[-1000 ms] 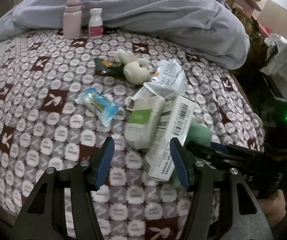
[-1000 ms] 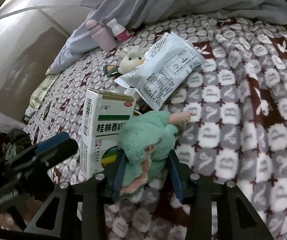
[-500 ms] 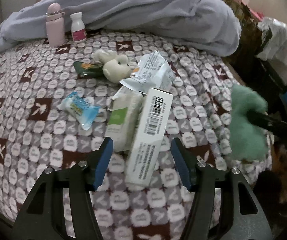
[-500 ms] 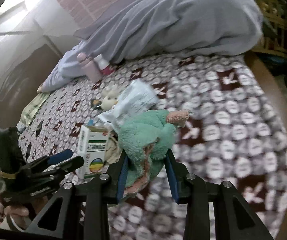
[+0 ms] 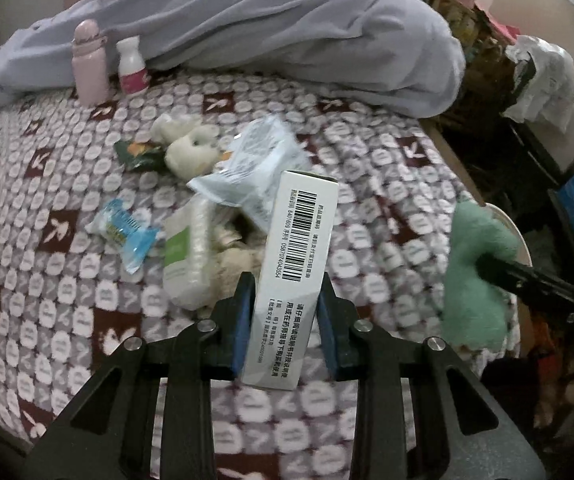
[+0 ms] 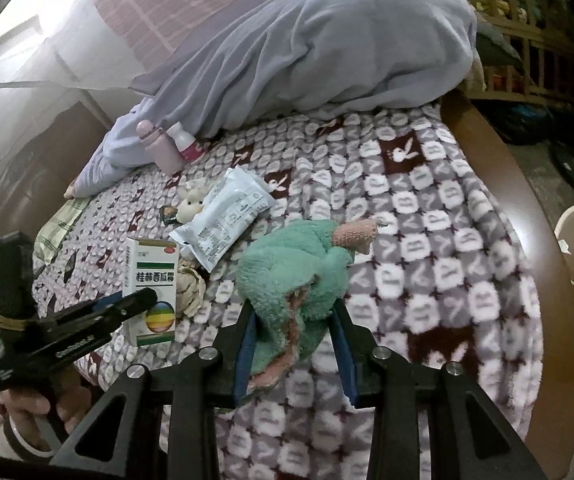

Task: Collect trash
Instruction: 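Carry the green cloth and white box toward the cream bin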

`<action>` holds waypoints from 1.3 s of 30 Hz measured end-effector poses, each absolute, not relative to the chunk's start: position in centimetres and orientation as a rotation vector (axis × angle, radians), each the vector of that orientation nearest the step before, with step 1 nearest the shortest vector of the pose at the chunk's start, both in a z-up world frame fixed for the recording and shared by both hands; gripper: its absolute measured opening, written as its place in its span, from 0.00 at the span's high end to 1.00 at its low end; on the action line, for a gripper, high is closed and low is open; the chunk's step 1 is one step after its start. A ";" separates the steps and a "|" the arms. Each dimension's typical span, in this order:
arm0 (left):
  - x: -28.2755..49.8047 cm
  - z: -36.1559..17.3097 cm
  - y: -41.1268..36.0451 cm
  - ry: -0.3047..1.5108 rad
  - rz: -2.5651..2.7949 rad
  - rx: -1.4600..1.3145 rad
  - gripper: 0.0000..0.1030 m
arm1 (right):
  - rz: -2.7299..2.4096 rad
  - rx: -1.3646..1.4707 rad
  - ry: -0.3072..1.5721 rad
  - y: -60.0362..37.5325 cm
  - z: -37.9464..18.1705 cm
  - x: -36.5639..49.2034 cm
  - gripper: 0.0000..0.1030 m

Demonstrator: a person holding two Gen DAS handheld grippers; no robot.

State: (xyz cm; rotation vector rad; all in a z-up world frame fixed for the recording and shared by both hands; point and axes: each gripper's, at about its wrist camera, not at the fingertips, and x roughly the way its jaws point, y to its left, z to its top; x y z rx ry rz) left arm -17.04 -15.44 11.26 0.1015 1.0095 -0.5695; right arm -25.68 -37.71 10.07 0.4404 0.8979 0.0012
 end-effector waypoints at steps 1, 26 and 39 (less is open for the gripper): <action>-17.2 11.5 -15.8 1.005 -0.573 0.104 0.73 | 0.000 0.441 0.898 -37.8 10.1 -25.8 0.66; -19.9 12.8 -24.5 0.949 -0.630 0.219 0.73 | -0.086 0.451 0.872 -43.1 10.8 -29.3 0.66; -21.0 12.6 -28.3 0.925 -0.667 0.273 0.73 | -0.164 0.459 0.859 -46.6 11.1 -31.1 0.66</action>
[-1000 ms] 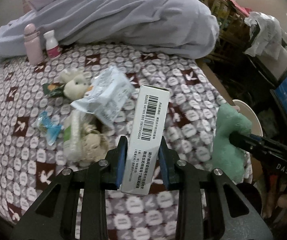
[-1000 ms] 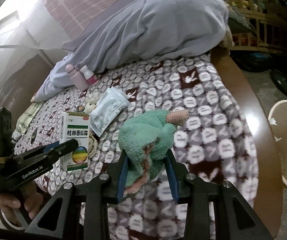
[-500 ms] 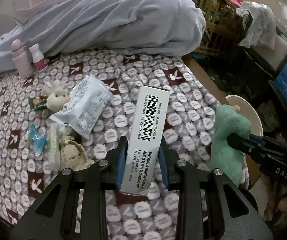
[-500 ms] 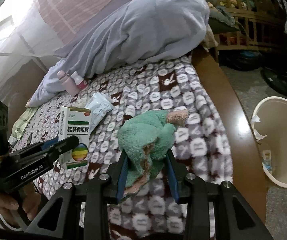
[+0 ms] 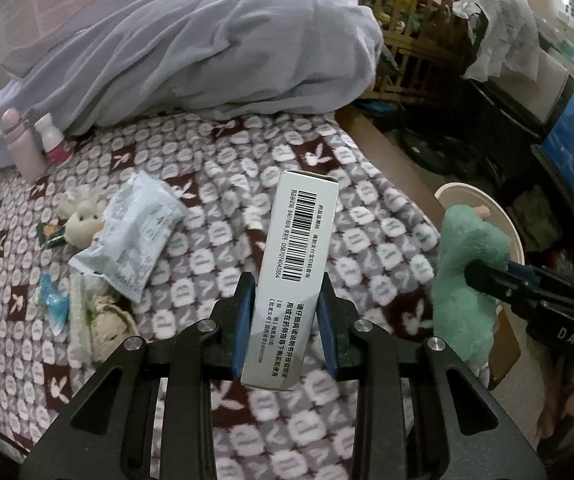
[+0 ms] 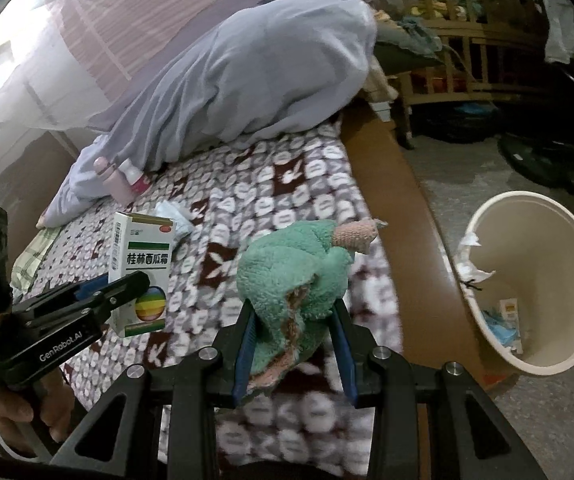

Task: Collect trash
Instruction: 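Carry the green cloth and white box toward the cream bin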

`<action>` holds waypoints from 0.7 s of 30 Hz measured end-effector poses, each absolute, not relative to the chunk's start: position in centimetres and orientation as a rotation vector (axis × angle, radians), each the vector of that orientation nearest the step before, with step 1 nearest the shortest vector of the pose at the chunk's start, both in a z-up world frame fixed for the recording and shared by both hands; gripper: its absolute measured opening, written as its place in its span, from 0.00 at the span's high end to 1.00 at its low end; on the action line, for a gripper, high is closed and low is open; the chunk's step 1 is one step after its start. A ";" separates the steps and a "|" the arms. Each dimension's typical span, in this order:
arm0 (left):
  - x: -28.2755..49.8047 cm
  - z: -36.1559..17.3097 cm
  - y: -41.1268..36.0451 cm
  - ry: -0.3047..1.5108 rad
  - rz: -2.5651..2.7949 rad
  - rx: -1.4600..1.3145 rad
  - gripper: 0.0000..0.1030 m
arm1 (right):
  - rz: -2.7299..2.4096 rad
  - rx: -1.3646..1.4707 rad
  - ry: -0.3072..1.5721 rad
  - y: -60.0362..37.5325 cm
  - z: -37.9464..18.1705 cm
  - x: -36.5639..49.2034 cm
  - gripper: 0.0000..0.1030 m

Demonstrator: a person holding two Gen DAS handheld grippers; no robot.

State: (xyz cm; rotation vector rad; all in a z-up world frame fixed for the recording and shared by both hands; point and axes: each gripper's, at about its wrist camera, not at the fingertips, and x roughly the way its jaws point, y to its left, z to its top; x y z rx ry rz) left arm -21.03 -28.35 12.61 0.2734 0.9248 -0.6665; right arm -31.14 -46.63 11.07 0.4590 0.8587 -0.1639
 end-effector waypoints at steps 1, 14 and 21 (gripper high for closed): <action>-21.2 12.6 -28.7 0.923 -0.671 0.278 0.73 | -0.171 0.460 0.857 -46.9 11.1 -31.3 0.66; -22.5 13.0 -36.3 0.950 -0.828 0.281 0.73 | -0.360 0.447 0.832 -53.7 11.7 -35.2 0.66; -23.8 12.7 -42.5 1.015 -0.971 0.253 0.73 | -0.528 0.431 0.866 -59.4 10.3 -37.6 0.66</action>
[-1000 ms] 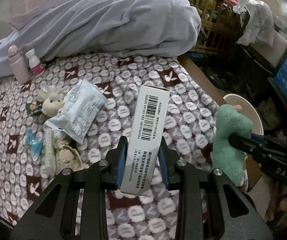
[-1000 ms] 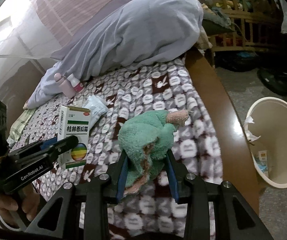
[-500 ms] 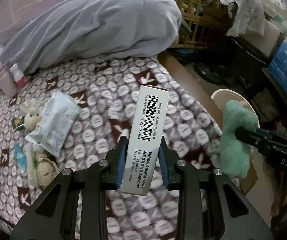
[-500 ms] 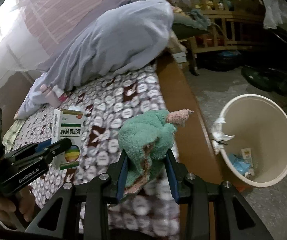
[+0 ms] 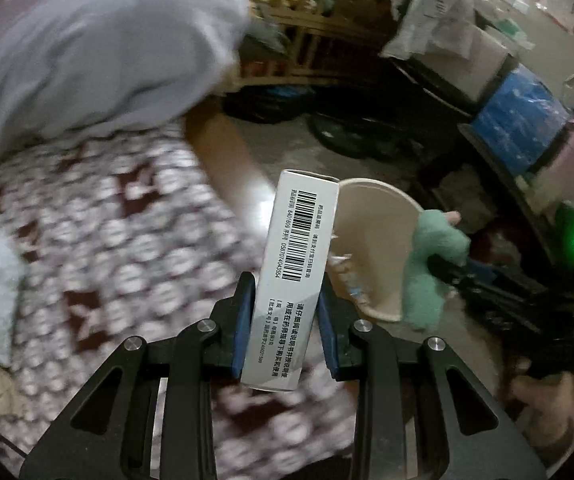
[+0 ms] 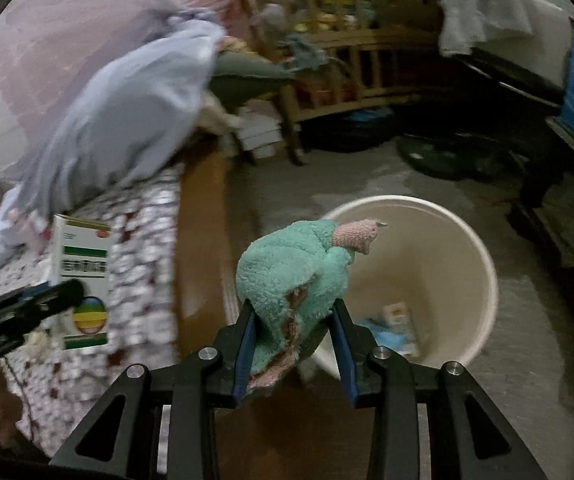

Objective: Collect trash

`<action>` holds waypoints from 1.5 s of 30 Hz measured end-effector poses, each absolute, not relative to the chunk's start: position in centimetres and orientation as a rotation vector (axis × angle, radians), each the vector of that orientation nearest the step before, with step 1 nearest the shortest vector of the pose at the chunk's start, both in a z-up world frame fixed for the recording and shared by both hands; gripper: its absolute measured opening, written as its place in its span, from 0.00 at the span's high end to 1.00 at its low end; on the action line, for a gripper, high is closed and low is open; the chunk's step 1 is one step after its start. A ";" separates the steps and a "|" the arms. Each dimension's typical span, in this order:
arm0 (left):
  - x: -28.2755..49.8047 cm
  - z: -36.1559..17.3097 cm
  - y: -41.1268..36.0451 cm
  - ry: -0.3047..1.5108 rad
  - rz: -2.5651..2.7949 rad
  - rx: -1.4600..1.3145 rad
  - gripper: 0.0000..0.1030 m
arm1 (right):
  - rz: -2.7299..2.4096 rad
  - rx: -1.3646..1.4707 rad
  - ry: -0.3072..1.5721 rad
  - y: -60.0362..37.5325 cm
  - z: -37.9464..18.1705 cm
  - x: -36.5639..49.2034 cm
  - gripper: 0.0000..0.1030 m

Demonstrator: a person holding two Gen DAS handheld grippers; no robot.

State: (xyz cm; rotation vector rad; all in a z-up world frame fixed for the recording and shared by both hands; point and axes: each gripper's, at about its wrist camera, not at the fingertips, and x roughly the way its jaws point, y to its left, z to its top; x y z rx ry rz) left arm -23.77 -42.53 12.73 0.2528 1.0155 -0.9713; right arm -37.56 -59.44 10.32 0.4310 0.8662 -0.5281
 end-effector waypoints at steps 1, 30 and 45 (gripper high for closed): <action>-24.0 12.7 -43.7 1.019 -0.990 0.255 0.73 | -0.544 0.432 0.873 -60.2 10.0 -37.8 0.66; -23.2 11.8 -44.7 1.046 -1.003 0.164 0.44 | -0.603 0.493 0.876 -62.6 8.0 -39.9 0.38; -20.7 11.5 -33.8 0.998 -0.823 0.162 0.44 | -0.465 0.581 0.954 -61.6 3.8 -34.3 0.38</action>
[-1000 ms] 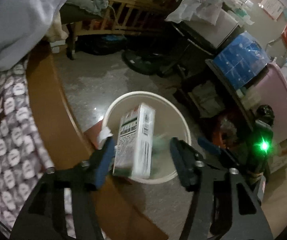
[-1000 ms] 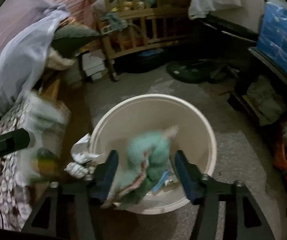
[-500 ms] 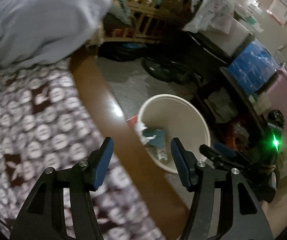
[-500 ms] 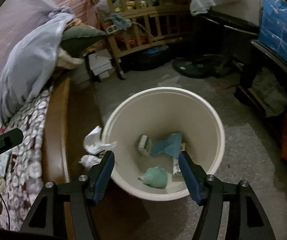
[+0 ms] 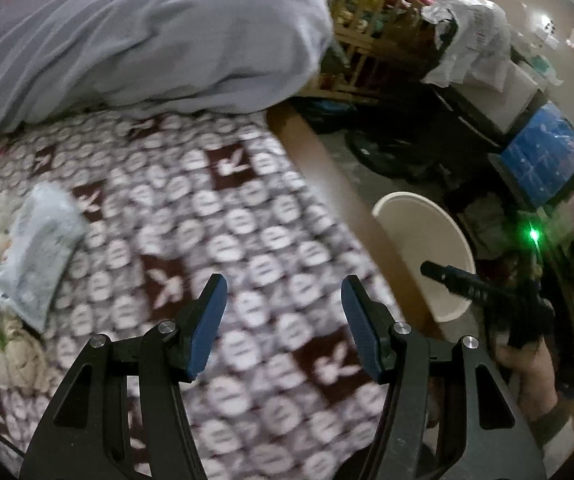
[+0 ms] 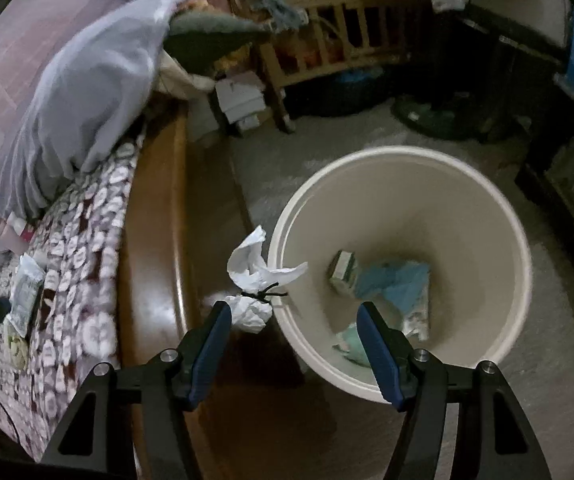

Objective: Collect trash

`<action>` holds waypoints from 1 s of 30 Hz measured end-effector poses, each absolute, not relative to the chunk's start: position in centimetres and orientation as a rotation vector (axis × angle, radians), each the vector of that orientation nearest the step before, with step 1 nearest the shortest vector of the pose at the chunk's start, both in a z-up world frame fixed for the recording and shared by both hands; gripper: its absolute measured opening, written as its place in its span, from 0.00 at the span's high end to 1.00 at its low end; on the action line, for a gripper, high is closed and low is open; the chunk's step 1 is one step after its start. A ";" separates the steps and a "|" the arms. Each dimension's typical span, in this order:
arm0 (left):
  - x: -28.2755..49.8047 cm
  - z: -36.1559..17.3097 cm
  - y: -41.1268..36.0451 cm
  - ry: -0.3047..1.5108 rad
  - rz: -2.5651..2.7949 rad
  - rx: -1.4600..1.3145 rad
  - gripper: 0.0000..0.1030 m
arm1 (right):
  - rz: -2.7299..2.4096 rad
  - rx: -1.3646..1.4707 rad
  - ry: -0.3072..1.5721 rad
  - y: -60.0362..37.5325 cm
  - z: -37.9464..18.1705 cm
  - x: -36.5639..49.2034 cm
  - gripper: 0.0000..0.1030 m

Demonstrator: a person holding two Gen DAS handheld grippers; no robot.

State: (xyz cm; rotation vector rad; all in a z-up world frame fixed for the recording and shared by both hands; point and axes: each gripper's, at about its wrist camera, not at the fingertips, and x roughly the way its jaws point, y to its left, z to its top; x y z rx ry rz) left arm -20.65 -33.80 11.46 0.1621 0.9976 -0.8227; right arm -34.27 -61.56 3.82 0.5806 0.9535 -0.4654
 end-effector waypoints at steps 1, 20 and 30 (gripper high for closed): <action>-20.4 11.3 -33.3 1.003 -0.814 0.159 0.44 | -0.459 0.598 0.961 -61.8 3.3 -33.8 0.39; -19.2 9.2 -31.8 1.070 -0.767 0.144 0.44 | -0.328 0.936 0.886 -67.1 -1.3 -31.5 0.88; -19.8 9.0 -32.1 1.079 -0.785 0.147 0.44 | -0.320 0.910 0.857 -68.4 1.3 -32.5 0.88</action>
